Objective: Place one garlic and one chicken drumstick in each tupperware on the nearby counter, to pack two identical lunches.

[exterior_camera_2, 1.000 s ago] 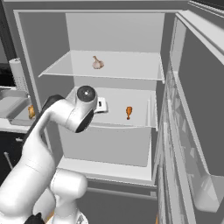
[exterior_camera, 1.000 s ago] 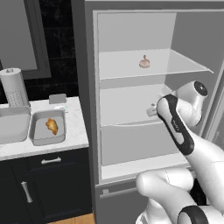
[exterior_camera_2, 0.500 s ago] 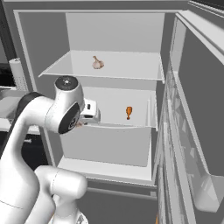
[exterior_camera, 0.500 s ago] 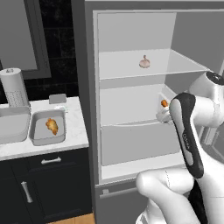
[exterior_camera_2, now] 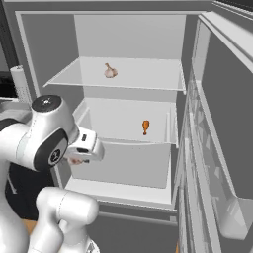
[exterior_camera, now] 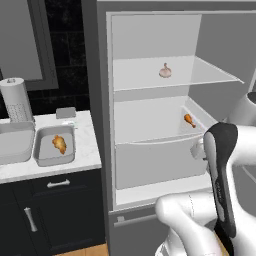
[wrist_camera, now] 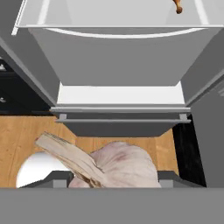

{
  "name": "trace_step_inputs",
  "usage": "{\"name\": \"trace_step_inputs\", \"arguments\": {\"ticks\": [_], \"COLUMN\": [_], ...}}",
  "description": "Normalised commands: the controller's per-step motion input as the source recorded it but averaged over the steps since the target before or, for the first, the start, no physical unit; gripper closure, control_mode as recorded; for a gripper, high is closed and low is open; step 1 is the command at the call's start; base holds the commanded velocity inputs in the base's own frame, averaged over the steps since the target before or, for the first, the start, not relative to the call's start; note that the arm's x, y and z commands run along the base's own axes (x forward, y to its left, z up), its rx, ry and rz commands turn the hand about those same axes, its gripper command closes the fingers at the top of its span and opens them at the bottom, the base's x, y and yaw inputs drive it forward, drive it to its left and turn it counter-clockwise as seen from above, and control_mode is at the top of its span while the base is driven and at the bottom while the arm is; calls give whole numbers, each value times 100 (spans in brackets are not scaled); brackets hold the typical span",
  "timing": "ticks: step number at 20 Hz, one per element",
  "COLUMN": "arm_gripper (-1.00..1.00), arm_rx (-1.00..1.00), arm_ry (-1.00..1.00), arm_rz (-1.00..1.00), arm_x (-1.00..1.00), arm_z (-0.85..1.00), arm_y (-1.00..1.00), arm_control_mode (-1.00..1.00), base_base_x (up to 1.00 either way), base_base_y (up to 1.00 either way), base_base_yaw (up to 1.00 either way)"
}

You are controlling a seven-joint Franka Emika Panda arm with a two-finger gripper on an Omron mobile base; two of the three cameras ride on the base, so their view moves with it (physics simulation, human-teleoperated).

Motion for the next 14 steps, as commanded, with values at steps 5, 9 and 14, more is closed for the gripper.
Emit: {"name": "trace_step_inputs", "arguments": {"ticks": [5, 9, 14], "arm_gripper": [100, 100, 100], "arm_rx": [0, 0, 0], "arm_ry": [0, 0, 0], "arm_rz": [0, 0, 0], "arm_x": [-34, 0, 0], "arm_z": [0, 0, 0], "arm_y": [2, 0, 0], "arm_control_mode": [100, 100, 100], "base_base_x": [-13, -59, -1], "base_base_y": [8, 81, 100], "base_base_yaw": [-1, -9, -4]}}
